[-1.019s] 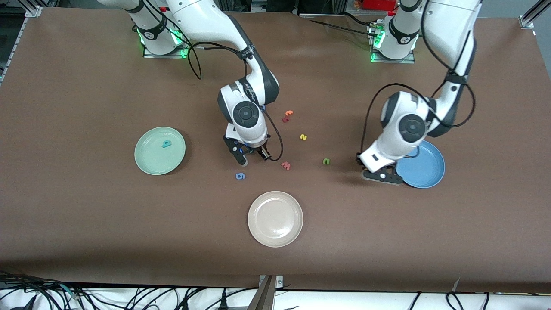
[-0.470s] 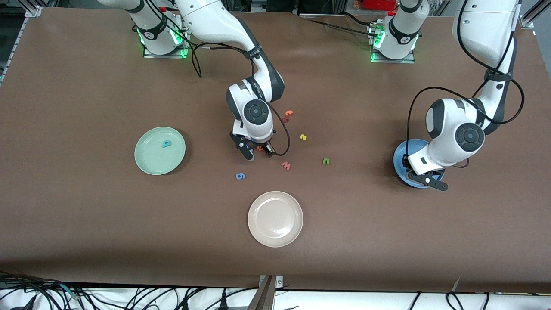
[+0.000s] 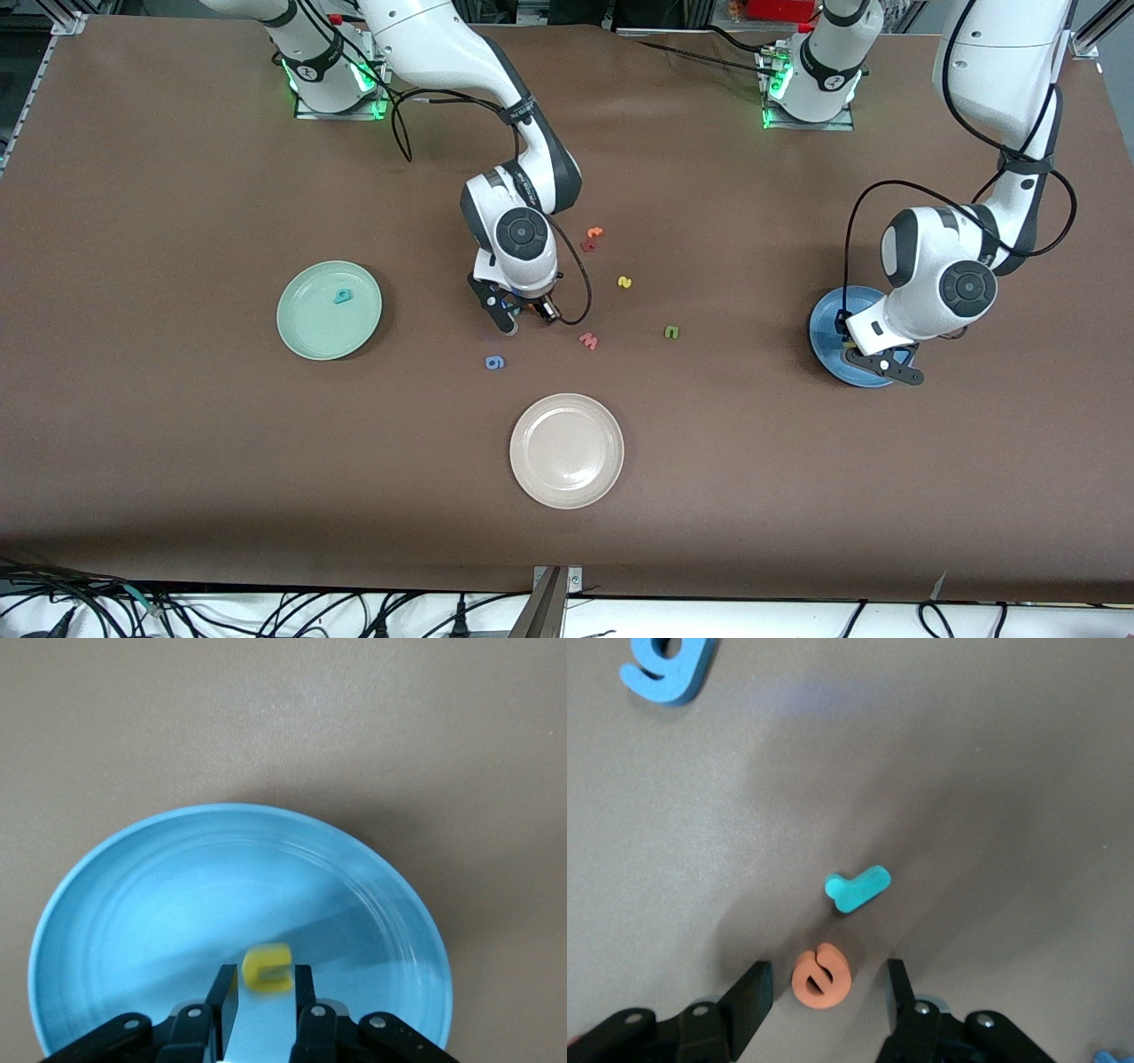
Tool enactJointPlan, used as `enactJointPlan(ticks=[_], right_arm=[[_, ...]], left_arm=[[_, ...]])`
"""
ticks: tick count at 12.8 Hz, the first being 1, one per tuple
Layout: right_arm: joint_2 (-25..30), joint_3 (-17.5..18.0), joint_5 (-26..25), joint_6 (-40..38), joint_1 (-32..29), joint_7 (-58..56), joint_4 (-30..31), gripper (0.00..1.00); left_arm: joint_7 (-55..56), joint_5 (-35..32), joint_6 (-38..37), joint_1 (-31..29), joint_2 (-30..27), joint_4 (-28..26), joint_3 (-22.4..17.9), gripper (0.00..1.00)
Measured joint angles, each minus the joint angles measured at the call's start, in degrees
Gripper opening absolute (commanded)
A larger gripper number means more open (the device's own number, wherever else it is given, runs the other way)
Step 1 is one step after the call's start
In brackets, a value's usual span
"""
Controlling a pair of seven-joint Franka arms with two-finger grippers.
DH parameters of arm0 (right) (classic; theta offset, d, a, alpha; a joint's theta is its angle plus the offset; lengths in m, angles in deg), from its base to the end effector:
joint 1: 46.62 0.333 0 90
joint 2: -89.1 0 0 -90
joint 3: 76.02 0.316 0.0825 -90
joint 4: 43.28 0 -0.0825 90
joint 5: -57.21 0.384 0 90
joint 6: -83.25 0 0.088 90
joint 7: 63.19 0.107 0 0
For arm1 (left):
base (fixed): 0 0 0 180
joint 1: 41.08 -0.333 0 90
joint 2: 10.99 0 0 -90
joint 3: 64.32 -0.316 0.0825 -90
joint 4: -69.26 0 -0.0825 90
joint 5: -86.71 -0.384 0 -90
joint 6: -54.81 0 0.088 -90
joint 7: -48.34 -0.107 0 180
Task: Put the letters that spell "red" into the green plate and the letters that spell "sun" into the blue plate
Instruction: 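Drop the c on the blue plate while the right gripper grasps the e, then drop the e on the green plate while the left gripper grasps the u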
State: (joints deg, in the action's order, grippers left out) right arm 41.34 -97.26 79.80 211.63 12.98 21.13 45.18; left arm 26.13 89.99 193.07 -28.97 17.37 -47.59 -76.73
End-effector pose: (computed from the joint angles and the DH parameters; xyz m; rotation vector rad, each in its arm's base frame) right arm 0.5146 0.4681 0.1749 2.7463 -1.4256 -0.0794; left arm 0.5855 0.0023 0.1932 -3.0415 0.5491 0.1847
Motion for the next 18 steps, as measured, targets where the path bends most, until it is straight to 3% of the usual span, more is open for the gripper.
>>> enactJointPlan(ticks=[3, 4, 5, 9, 11, 15, 18], right_arm=[[0.02, -0.20, 0.00, 0.09, -0.01, -0.01, -0.01, 0.29], [0.06, -0.27, 0.00, 0.15, -0.01, -0.10, -0.04, 0.13], [0.31, -0.37, -0.01, 0.05, -0.01, -0.20, -0.09, 0.08], [0.68, -1.39, -0.01, -1.41, -0.44, -1.66, -0.25, 0.08], [2.08, -3.49, -0.01, -7.49, -0.48, -5.48, -1.26, 0.08], [7.72, -11.83, 0.00, -23.92, -1.98, -22.88, -1.48, 0.08], [8.03, -19.05, 0.00, -28.50, -3.19, -39.17, 2.14, 0.10]], left_arm=[[0.00, 0.00, 0.24, 0.17, -0.39, 0.99, 0.13, 1.00], [0.00, 0.00, 0.24, 0.43, -0.86, 1.86, 0.65, 1.00], [0.55, 0.01, 0.21, 0.98, -1.45, 2.59, 1.76, 1.00], [19.26, 0.01, 0.17, 7.78, -2.31, 4.38, 7.54, 1.00], [25.36, 0.01, 0.17, 11.98, -1.86, 5.06, 8.40, 1.00], [28.14, 0.02, 0.44, 15.37, 0.19, 5.71, 8.43, 1.00], [32.95, 0.02, 4.03, 17.39, 3.12, 5.77, 8.48, 1.00]])
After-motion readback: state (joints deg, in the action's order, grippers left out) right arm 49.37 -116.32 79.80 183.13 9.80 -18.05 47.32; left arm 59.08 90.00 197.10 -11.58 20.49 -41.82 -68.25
